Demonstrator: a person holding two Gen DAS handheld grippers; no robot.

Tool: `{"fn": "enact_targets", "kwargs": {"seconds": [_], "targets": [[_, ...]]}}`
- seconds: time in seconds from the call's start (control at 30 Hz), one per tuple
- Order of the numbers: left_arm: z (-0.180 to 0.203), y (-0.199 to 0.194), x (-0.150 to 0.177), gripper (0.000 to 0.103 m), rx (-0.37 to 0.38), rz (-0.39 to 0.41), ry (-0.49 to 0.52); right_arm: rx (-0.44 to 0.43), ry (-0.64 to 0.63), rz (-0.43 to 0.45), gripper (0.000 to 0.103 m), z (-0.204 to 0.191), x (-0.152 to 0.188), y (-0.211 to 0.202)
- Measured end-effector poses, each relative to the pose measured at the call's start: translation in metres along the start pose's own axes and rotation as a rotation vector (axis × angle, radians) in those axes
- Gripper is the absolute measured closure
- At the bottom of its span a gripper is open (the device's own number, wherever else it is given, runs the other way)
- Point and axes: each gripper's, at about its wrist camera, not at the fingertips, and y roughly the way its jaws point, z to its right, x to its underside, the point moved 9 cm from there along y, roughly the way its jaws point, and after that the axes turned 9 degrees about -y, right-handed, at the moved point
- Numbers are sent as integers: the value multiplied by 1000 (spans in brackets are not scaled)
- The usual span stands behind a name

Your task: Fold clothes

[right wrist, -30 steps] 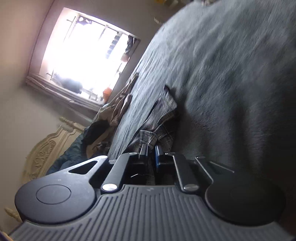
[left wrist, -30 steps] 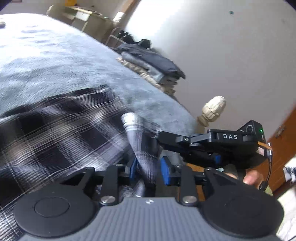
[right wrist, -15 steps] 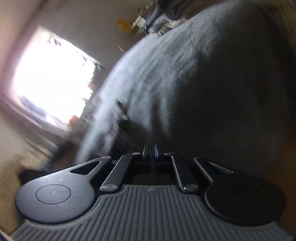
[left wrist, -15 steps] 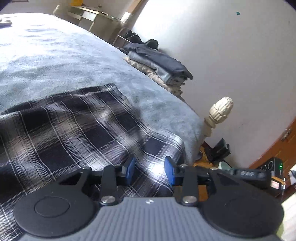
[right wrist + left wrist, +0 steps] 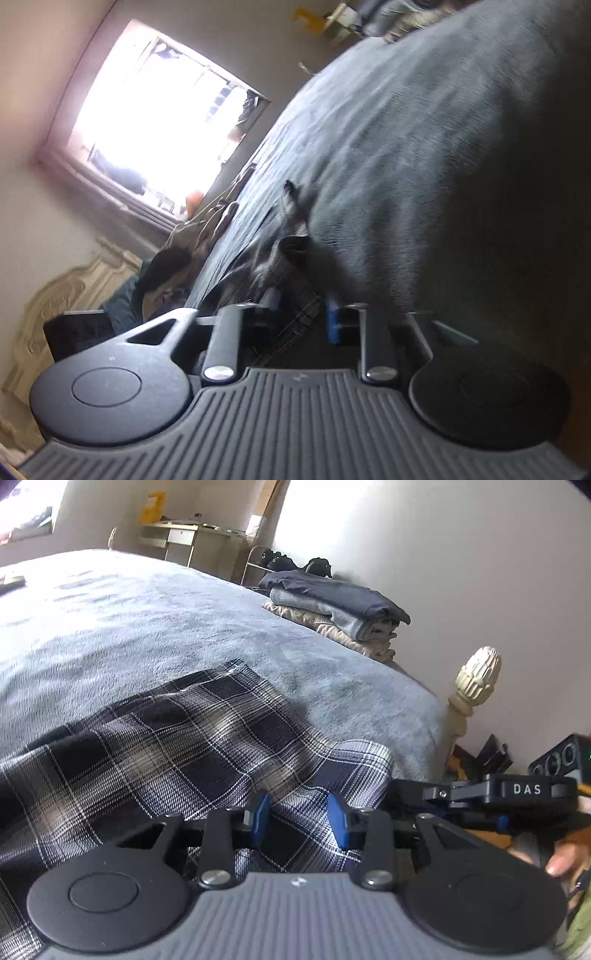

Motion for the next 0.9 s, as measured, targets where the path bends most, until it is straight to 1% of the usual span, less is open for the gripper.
{"fn": "enact_targets", "kwargs": {"seconds": [0.03, 0.13, 0.23, 0.3, 0.37, 0.43, 0.5, 0.53, 0.63, 0.7, 0.8, 0.87, 0.9], "targets": [[1, 0, 0, 67, -5, 2, 11, -1, -10, 0, 99, -3, 0, -3], [5, 0, 1, 67, -17, 6, 45, -4, -19, 22, 100, -12, -1, -19], [10, 2, 3, 66, -28, 8, 98, 101, -94, 14, 100, -13, 0, -29], [14, 3, 4, 66, -37, 8, 133, 147, -142, 26, 100, -16, -1, -31], [16, 3, 4, 66, -42, 9, 152, 192, -189, 40, 97, -19, -2, -32], [15, -3, 2, 65, -46, 19, 142, 236, -236, 53, 97, -23, -4, -34], [9, -14, -4, 63, -57, 42, 110, 281, -283, 67, 97, -27, -5, -36], [6, -23, -6, 63, -60, 55, 90, 303, -306, 74, 94, -29, -6, -37], [-3, -53, -10, 61, -64, 89, 36, 370, -377, 94, 94, -35, -8, -40], [-11, -79, -5, 61, -78, 110, -8, 293, -508, 74, 94, -69, 2, -25], [-26, -122, 11, 58, -106, 138, -71, 209, -734, -4, 94, -113, 25, 10], [-40, -150, 25, 57, -135, 151, -128, 139, -810, -58, 95, -130, 38, 33], [-49, -164, 33, 56, -158, 157, -158, 125, -839, -87, 96, -130, 42, 43]]}}
